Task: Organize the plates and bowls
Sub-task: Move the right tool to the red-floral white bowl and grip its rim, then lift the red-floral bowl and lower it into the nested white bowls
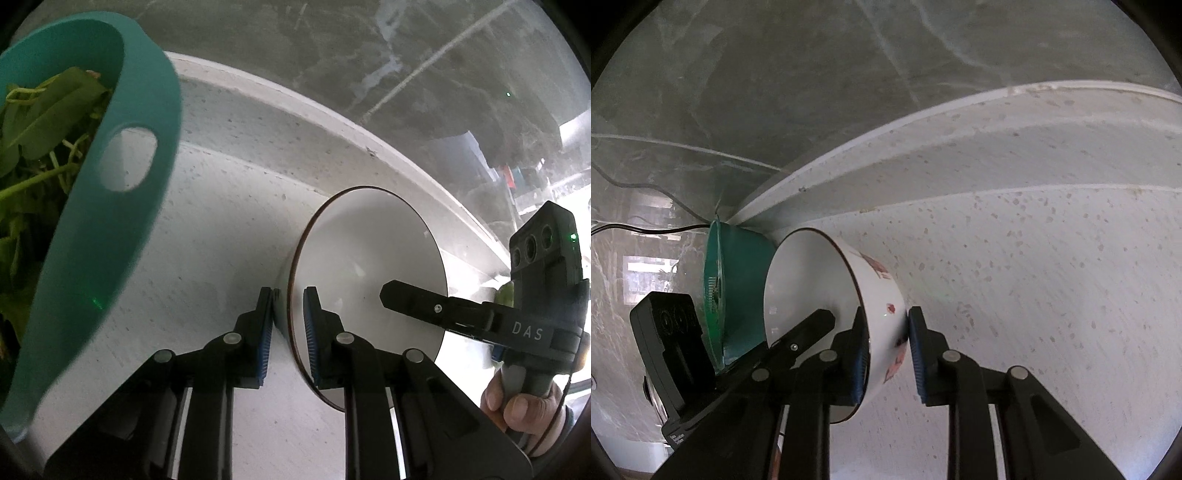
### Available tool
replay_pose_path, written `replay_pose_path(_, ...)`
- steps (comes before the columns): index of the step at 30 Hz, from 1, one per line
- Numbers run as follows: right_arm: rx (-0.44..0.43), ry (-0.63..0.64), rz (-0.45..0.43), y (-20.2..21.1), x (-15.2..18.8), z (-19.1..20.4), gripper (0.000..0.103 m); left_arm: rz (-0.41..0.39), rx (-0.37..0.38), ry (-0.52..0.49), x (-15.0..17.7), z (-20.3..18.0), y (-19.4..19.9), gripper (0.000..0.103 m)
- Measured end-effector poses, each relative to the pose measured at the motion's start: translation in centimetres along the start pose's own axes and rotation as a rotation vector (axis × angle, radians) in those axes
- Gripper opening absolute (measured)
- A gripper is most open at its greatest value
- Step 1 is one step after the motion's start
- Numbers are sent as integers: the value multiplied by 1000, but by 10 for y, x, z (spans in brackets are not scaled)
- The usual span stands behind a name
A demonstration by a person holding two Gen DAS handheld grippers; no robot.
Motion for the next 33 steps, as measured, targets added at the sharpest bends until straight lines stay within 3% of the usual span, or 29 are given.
replay_pose_path(8, 6, -3, -13, 21, 12, 2, 24, -10, 7, -34, 9, -34, 12, 15)
replay_pose_path(19, -3, -8, -80, 90, 58, -1, 25, -20, 29, -144, 47, -102, 35, 15)
replay_pose_path(33, 32, -95, -201, 187, 153, -56, 25, 50, 97, -362, 144, -235, 39, 15)
Point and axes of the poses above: each gripper's, at about its wrist camera, not at the fingertips, and y roughly against the way its jaws point, z to its left, x to its underside, the point moved 9 cm from there along -y, roughly the way its jaws point, and after that the axes turned 1 degree about x, right-handed, at the moved point
